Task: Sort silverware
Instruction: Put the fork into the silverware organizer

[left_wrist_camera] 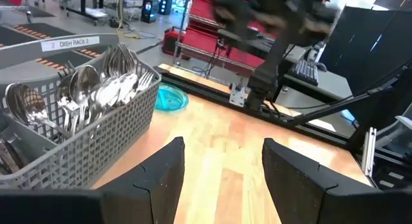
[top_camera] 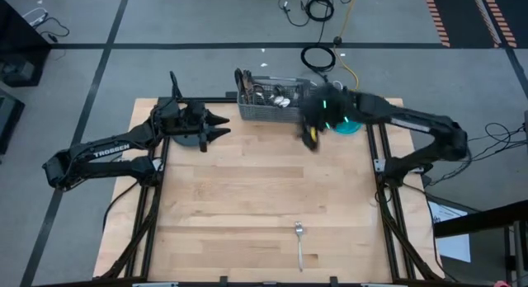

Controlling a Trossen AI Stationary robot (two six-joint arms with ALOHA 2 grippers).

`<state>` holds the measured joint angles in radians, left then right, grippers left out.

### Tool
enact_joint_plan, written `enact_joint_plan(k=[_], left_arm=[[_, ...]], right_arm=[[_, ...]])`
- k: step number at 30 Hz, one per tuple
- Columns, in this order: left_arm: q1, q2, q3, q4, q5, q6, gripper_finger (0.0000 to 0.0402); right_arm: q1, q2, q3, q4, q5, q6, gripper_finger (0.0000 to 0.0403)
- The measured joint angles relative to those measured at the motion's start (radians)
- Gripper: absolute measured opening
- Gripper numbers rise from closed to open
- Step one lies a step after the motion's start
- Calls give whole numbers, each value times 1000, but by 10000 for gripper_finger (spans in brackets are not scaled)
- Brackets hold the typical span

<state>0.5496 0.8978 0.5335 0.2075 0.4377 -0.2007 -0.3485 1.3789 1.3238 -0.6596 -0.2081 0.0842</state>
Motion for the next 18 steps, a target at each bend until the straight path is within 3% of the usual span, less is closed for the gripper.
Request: enact_joint_plan(k=[2,5,10,13,15,18], left_arm=[[0,0,0,3,1,1,208],[0,0,0,10,3,-3,208],[-2,0,0,11,3,-65,208],[-2,0,0,11,3,-106,208],[-3,0,0,11,3,-109,208],[-10,0,0,11,3,-108,208]], right_arm=[[105,-35,-3,-169,1,98,176],[296,-46,-3,-238,83,268,176],[589,15,-3,-250,388,592,177],[723,78,-3,-310,553,889,180],[795,133,-3,-325,598,1077,180],[881,234,-4,-306,580,1258,180]])
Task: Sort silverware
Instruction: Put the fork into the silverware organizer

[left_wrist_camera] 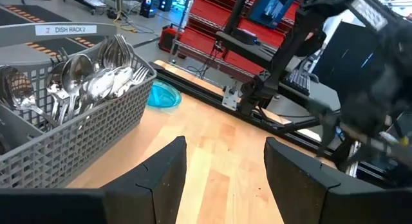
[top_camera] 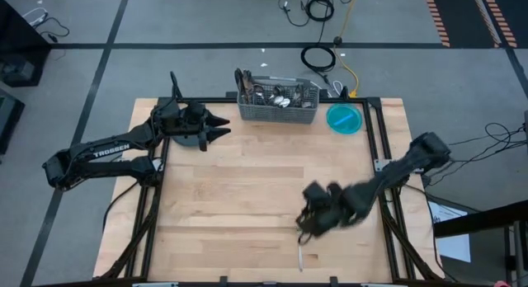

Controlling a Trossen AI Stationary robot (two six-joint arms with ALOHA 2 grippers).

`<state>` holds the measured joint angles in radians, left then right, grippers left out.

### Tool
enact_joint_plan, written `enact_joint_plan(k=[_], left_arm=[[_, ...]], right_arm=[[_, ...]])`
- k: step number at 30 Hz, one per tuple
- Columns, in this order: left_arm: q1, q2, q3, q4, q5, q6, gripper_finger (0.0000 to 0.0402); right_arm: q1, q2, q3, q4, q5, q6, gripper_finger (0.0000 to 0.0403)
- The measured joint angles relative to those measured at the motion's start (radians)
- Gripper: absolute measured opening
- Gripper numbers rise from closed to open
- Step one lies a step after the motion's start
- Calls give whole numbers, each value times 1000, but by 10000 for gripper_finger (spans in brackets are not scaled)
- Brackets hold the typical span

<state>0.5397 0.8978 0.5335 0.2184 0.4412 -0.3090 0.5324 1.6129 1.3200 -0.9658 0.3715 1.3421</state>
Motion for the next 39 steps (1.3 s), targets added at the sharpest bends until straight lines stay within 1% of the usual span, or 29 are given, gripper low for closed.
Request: enact_joint_plan(k=[5,9,14,25,27,28,30,31,32,33,35,39], left_arm=[[-13,0,0,0,0,-1,208],[-22,0,0,-2,0,-2,208],[-25,0,0,-23,0,-27,208],[-25,0,0,-37,-2,-26,208],[-25,0,0,-37,-12,-23,208],[-25,0,0,-37,-19,-19,208],[-25,0,0,-37,-25,-18,208],[-25,0,0,-37,-27,-18,208],[-25,0,0,-37,-27,-18,208],[-25,0,0,-37,-27,-18,208],[-25,0,0,-37,-28,-12,208],[-25,0,0,-41,-30,1,208]], right_arm=[[97,145,-1,123,-91,207,181],[128,210,-1,234,-90,299,180],[139,264,-1,274,-86,371,181],[139,401,1,296,-85,417,177],[133,416,4,299,-93,439,158],[129,427,7,298,-101,442,139],[120,440,5,297,-135,429,84],[115,445,5,294,-149,422,50],[111,452,6,303,-156,417,27],[108,455,9,302,-155,404,15],[104,455,6,299,-155,393,7],[92,444,4,292,-145,334,3]])
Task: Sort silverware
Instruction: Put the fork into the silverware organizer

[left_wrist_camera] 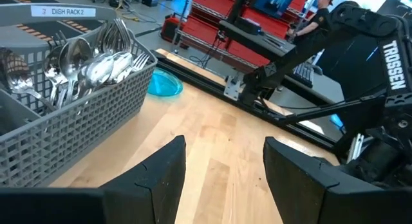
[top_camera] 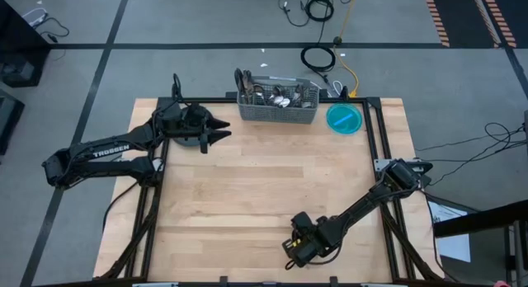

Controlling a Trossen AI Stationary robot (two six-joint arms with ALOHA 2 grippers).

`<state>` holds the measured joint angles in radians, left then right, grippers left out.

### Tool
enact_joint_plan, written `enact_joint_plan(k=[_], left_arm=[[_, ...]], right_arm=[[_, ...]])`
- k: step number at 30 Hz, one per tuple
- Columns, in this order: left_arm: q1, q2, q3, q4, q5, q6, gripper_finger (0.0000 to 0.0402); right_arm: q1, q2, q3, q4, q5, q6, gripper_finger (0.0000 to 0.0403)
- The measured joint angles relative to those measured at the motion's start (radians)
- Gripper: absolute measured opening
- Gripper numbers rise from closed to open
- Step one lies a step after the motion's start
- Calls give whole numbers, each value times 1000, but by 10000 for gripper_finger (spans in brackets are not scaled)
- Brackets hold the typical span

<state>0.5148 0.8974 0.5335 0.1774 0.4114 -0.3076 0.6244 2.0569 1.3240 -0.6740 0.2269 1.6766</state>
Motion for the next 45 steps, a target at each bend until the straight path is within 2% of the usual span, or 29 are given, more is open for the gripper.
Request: enact_joint_plan(k=[4,8,12,16,19,23,26,28,30,32,35,37,39,42,45], left_arm=[[0,0,0,0,-5,0,208],[0,0,0,0,-8,0,208],[0,0,0,4,-9,0,208],[0,0,0,14,-12,1,208],[0,0,0,33,-26,1,208],[0,0,0,43,-31,6,208],[0,0,0,48,-42,9,208],[0,0,0,49,-51,9,208],[0,0,0,49,-54,9,208],[1,0,0,50,-56,13,208],[1,0,0,50,-57,26,208],[1,0,0,50,-58,28,208],[1,0,0,50,-58,34,208],[1,0,0,50,-58,35,208],[1,0,0,50,-58,36,208]], right_arm=[[-15,-30,-5,-31,85,-29,2],[-57,-77,-10,-119,356,-40,1],[-119,-164,-7,-190,544,-101,1],[-254,-253,-7,-229,742,-266,1],[-365,-314,-7,-189,809,-441,0],[-513,-386,-7,-52,882,-735,0],[-608,-426,-9,106,873,-953,0],[-659,-447,-25,257,830,-1132,0],[-711,-469,-48,465,734,-1333,0],[-759,-486,-84,685,592,-1504,0],[-817,-497,-150,953,443,-1679,0],[-853,-498,-203,1124,345,-1755,0],[-890,-500,-259,1250,272,-1763,0],[-939,-500,-370,1387,269,-1718,0],[-974,-498,-512,1646,247,-1704,0]])
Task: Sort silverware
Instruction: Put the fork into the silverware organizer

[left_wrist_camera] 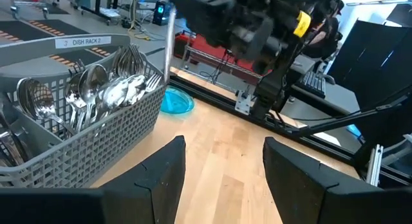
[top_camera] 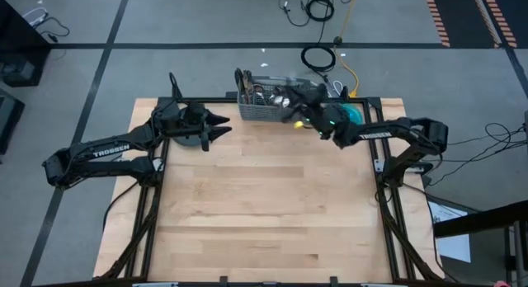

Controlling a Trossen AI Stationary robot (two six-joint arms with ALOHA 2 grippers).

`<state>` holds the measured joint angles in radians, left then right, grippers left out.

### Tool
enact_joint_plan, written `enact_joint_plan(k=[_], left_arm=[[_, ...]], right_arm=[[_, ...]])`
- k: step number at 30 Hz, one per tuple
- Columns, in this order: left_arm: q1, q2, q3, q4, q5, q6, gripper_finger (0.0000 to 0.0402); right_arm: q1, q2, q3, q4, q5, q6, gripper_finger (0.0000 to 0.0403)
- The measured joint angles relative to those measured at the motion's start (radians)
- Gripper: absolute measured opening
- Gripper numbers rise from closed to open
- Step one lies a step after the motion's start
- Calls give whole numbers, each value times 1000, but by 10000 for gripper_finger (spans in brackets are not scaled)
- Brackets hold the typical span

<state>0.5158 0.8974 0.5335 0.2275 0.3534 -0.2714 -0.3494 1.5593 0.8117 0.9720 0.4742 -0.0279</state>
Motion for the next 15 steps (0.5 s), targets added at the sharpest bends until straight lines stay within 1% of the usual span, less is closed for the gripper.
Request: enact_joint_plan(k=[3,6,8,10,13,15], left_arm=[[0,0,0,0,-11,28,208],[0,0,0,0,-41,49,208],[0,0,0,0,-60,52,208],[0,0,0,0,-76,52,208],[0,0,0,0,-88,52,208],[0,0,0,0,-100,54,208]], right_arm=[[-34,-3,-137,278,-11,32,0],[-71,-1,-243,430,0,39,0],[-93,-3,-270,447,-8,43,0],[-116,-1,-281,413,-23,45,0],[-154,6,-276,366,-99,62,0],[-174,13,-273,336,-112,69,0]])
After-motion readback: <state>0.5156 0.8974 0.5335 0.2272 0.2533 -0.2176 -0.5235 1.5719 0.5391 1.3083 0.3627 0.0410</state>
